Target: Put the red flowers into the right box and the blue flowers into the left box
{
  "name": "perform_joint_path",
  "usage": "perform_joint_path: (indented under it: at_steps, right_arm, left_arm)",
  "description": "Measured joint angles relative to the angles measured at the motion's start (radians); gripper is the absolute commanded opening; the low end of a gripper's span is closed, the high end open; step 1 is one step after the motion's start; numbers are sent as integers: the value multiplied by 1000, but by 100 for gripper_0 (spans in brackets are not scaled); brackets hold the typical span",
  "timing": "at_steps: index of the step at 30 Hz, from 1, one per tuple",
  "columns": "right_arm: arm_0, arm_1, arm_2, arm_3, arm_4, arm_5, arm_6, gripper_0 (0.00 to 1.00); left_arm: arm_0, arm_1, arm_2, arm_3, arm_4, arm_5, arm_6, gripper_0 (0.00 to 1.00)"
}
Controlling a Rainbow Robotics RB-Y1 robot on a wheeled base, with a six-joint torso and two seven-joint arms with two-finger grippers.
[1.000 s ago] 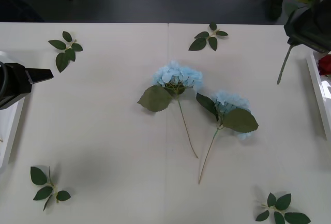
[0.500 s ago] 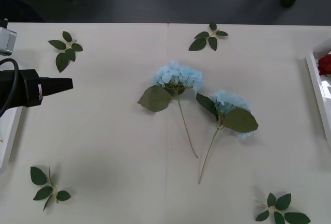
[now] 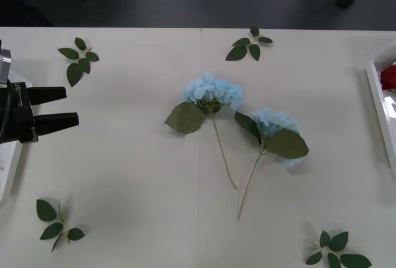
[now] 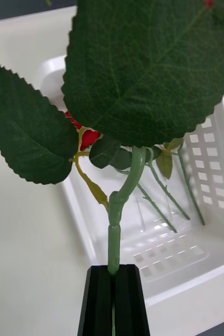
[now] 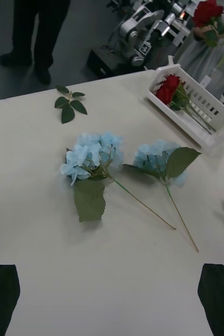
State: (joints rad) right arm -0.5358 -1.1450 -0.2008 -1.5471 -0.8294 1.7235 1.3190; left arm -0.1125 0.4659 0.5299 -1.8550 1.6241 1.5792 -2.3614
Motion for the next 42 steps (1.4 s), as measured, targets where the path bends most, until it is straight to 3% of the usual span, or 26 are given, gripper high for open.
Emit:
perform_joint_path:
  at_steps: [11, 25, 32, 36, 38, 39, 42]
  right_arm:
    - [70, 0, 10, 169, 61, -148, 173, 0]
    - [194, 11, 10, 202, 117, -356, 236, 0]
    - [195, 55, 13, 202, 144, -358, 236, 0]
    - [195, 55, 30, 202, 145, -358, 237, 19]
    - [195, 55, 37, 202, 150, -358, 237, 39]
    - [195, 55, 39, 202, 155, -358, 238, 43]
    - [195, 55, 39, 202, 158, -358, 242, 43]
  left_arm:
    - [-125, 1, 67, 179, 32, 210, -259, 100]
    - [-132, 1, 70, 182, 32, 218, -277, 100]
    - [-132, 2, 65, 182, 46, 218, -277, 100]
    - [-132, 2, 64, 182, 46, 218, -277, 100]
    - [-132, 2, 64, 182, 46, 218, -277, 100]
    - [-132, 2, 64, 182, 46, 218, -277, 100]
    - [-132, 2, 64, 182, 46, 218, -277, 100]
